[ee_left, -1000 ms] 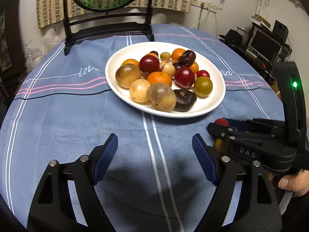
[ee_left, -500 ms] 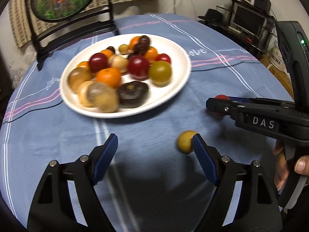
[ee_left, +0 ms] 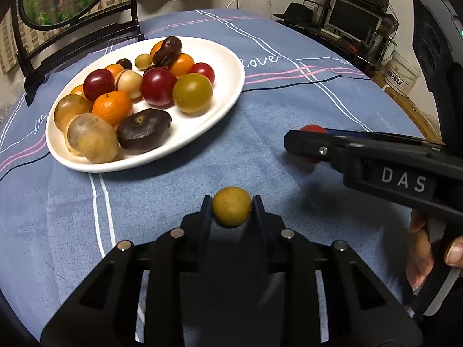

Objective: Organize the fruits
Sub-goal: 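Grasp a small yellow fruit with the left tool while the right tool grasps a red tomato, then carry both fruits over the white plate and open both tools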

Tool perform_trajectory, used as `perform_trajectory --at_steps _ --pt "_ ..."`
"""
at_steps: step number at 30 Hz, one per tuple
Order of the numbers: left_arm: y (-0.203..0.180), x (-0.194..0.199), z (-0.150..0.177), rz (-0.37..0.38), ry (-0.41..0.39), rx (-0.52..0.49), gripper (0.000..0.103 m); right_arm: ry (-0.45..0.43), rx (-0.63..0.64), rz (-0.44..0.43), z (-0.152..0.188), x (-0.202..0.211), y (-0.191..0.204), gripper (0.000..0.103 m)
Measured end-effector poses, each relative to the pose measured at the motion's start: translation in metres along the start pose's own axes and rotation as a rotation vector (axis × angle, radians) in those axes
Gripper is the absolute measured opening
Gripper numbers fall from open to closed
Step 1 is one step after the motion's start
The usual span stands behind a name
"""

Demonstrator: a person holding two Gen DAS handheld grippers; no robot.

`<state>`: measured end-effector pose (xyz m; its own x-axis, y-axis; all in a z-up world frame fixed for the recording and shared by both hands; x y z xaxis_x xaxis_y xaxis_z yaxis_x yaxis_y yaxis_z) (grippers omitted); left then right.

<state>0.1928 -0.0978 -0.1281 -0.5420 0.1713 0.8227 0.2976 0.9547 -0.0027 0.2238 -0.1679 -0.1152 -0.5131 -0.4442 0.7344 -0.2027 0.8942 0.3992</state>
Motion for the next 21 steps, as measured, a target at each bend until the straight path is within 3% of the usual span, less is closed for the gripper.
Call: perform_trajectory --at_steps 12,21 --pt "0.038 0.033 -0.024 -0.058 -0.081 0.050 0.028 -0.017 0.060 -0.007 -0.016 0.003 0.024 0.030" --pt "0.083 0.046 -0.074 -0.100 -0.155 0.151 0.028 -0.083 0.139 -0.065 -0.068 0.004 0.067 0.030"
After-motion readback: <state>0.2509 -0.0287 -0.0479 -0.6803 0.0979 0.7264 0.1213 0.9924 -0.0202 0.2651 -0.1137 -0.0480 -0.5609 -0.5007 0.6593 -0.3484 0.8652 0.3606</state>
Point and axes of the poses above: each gripper's, at about its wrist camera, not at the fingertips, and x roughly against the way its jaws point, y to its left, z to its underside, the point moved 9 cm from there along -x, roughly the way its jaws point, and after that the axes turned 6 degrees about -z, right-handed, at the moved point
